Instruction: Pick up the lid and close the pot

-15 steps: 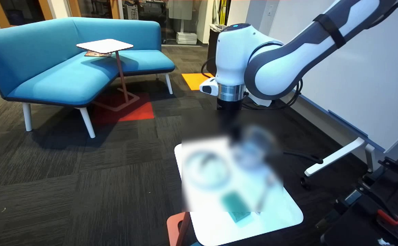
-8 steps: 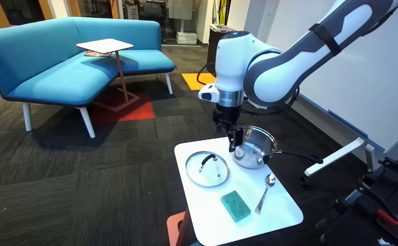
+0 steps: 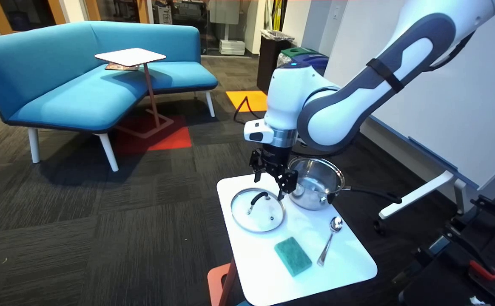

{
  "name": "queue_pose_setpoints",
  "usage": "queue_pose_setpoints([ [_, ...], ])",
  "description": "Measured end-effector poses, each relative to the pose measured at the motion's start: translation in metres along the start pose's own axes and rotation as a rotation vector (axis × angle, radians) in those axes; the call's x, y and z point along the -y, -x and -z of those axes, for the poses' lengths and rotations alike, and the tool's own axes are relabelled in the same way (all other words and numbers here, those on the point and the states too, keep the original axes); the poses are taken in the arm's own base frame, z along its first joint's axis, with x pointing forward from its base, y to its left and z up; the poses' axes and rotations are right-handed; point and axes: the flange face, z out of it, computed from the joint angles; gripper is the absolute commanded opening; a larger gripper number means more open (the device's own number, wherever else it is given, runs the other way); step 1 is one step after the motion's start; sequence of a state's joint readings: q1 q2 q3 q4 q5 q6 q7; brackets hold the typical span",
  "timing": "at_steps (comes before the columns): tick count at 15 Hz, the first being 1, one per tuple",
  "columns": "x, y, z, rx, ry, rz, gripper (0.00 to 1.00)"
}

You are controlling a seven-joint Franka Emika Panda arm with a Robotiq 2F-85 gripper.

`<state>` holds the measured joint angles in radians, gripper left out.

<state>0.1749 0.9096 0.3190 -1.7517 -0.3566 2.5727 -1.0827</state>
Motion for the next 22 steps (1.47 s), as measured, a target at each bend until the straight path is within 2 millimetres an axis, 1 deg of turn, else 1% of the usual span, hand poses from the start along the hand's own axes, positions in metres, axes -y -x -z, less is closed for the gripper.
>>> queue_pose_setpoints([
  [1, -0.003, -0.001, -0.004, -0.021, -0.001, 0.018, 1.0],
  [2, -0.006, -0.002, -0.007, -0.041, -0.005, 0.028, 0.98],
  [3, -0.009, -0.003, -0.01, -0.058, -0.012, 0.032, 0.74],
  [4, -0.011, -0.004, -0.013, -0.07, -0.02, 0.028, 0.73],
  [5, -0.014, -0.004, -0.015, -0.077, -0.031, 0.024, 0.69],
  [6, -0.016, -0.005, -0.017, -0.08, -0.043, 0.014, 0.6],
  [8, -0.022, -0.005, -0.019, -0.084, -0.062, -0.004, 0.46],
  [13, -0.033, -0.007, -0.016, -0.079, -0.089, -0.017, 0.06],
  [14, -0.034, -0.007, -0.015, -0.075, -0.095, -0.016, 0.02],
  [15, -0.035, -0.008, -0.015, -0.071, -0.104, -0.014, 0.0],
  [17, -0.035, -0.011, -0.013, -0.061, -0.124, -0.01, 0.04],
  [18, -0.035, -0.013, -0.013, -0.058, -0.128, -0.007, 0.04],
  [22, -0.034, -0.026, -0.008, -0.055, -0.123, 0.01, 0.04],
])
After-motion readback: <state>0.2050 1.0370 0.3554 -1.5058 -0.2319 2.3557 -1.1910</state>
